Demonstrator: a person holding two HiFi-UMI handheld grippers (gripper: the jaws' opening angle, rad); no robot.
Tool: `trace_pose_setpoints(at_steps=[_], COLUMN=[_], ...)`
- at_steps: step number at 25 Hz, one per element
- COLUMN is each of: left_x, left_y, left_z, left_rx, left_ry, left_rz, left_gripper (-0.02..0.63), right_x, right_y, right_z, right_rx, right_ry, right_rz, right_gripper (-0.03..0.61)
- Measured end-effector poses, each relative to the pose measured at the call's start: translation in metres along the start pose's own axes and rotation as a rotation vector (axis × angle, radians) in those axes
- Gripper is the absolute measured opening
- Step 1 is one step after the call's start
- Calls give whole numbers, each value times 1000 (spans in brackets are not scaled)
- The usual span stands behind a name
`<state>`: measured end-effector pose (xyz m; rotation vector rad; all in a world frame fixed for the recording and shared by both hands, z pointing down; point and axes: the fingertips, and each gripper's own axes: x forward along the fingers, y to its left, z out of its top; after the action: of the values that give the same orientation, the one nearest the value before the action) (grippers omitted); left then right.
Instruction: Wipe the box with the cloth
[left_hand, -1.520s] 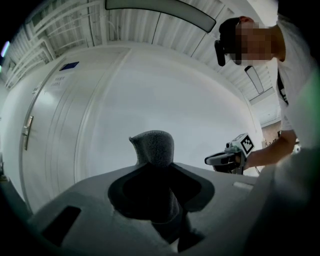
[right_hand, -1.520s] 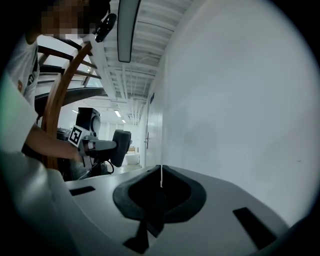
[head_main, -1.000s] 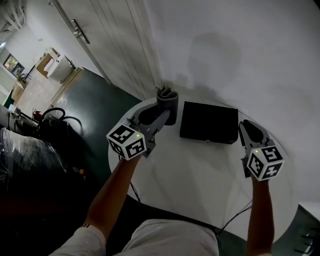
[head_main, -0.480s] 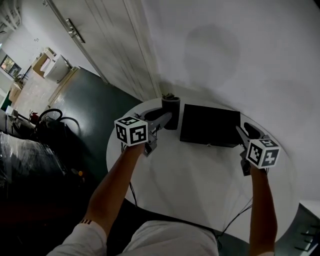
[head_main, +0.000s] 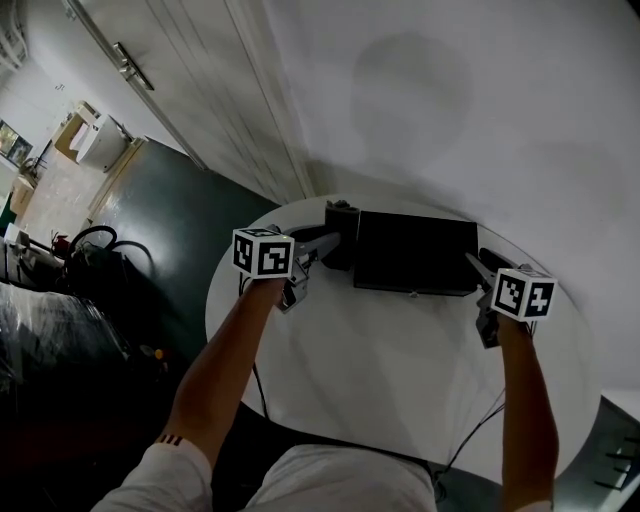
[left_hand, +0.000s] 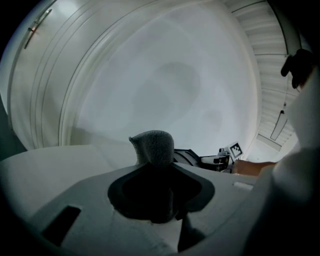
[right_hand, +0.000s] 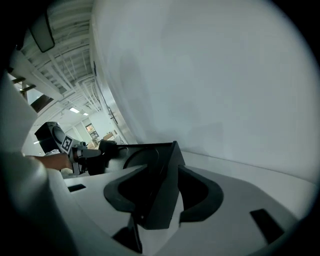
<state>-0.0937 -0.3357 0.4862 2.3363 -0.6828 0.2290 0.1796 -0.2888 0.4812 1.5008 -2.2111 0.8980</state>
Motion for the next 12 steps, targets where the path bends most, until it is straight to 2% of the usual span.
trace_pose_setpoints(at_steps=[4,8,12], left_x=[7,14,18], left_y=[8,9,10], left_z=[-7,-8,-9], left_rx=[-56,-107,-116], left_ry=[30,31,45], left_rz=[-13,-60,-79], left_gripper=[110,110,110], right_x=[1,4,3], right_y=[-1,2,3], right_z=[-1,0,0], right_rx=[37,38,43], right_ry=[1,-1,0], right_rz=[10,38,50], right_gripper=[147,144,143])
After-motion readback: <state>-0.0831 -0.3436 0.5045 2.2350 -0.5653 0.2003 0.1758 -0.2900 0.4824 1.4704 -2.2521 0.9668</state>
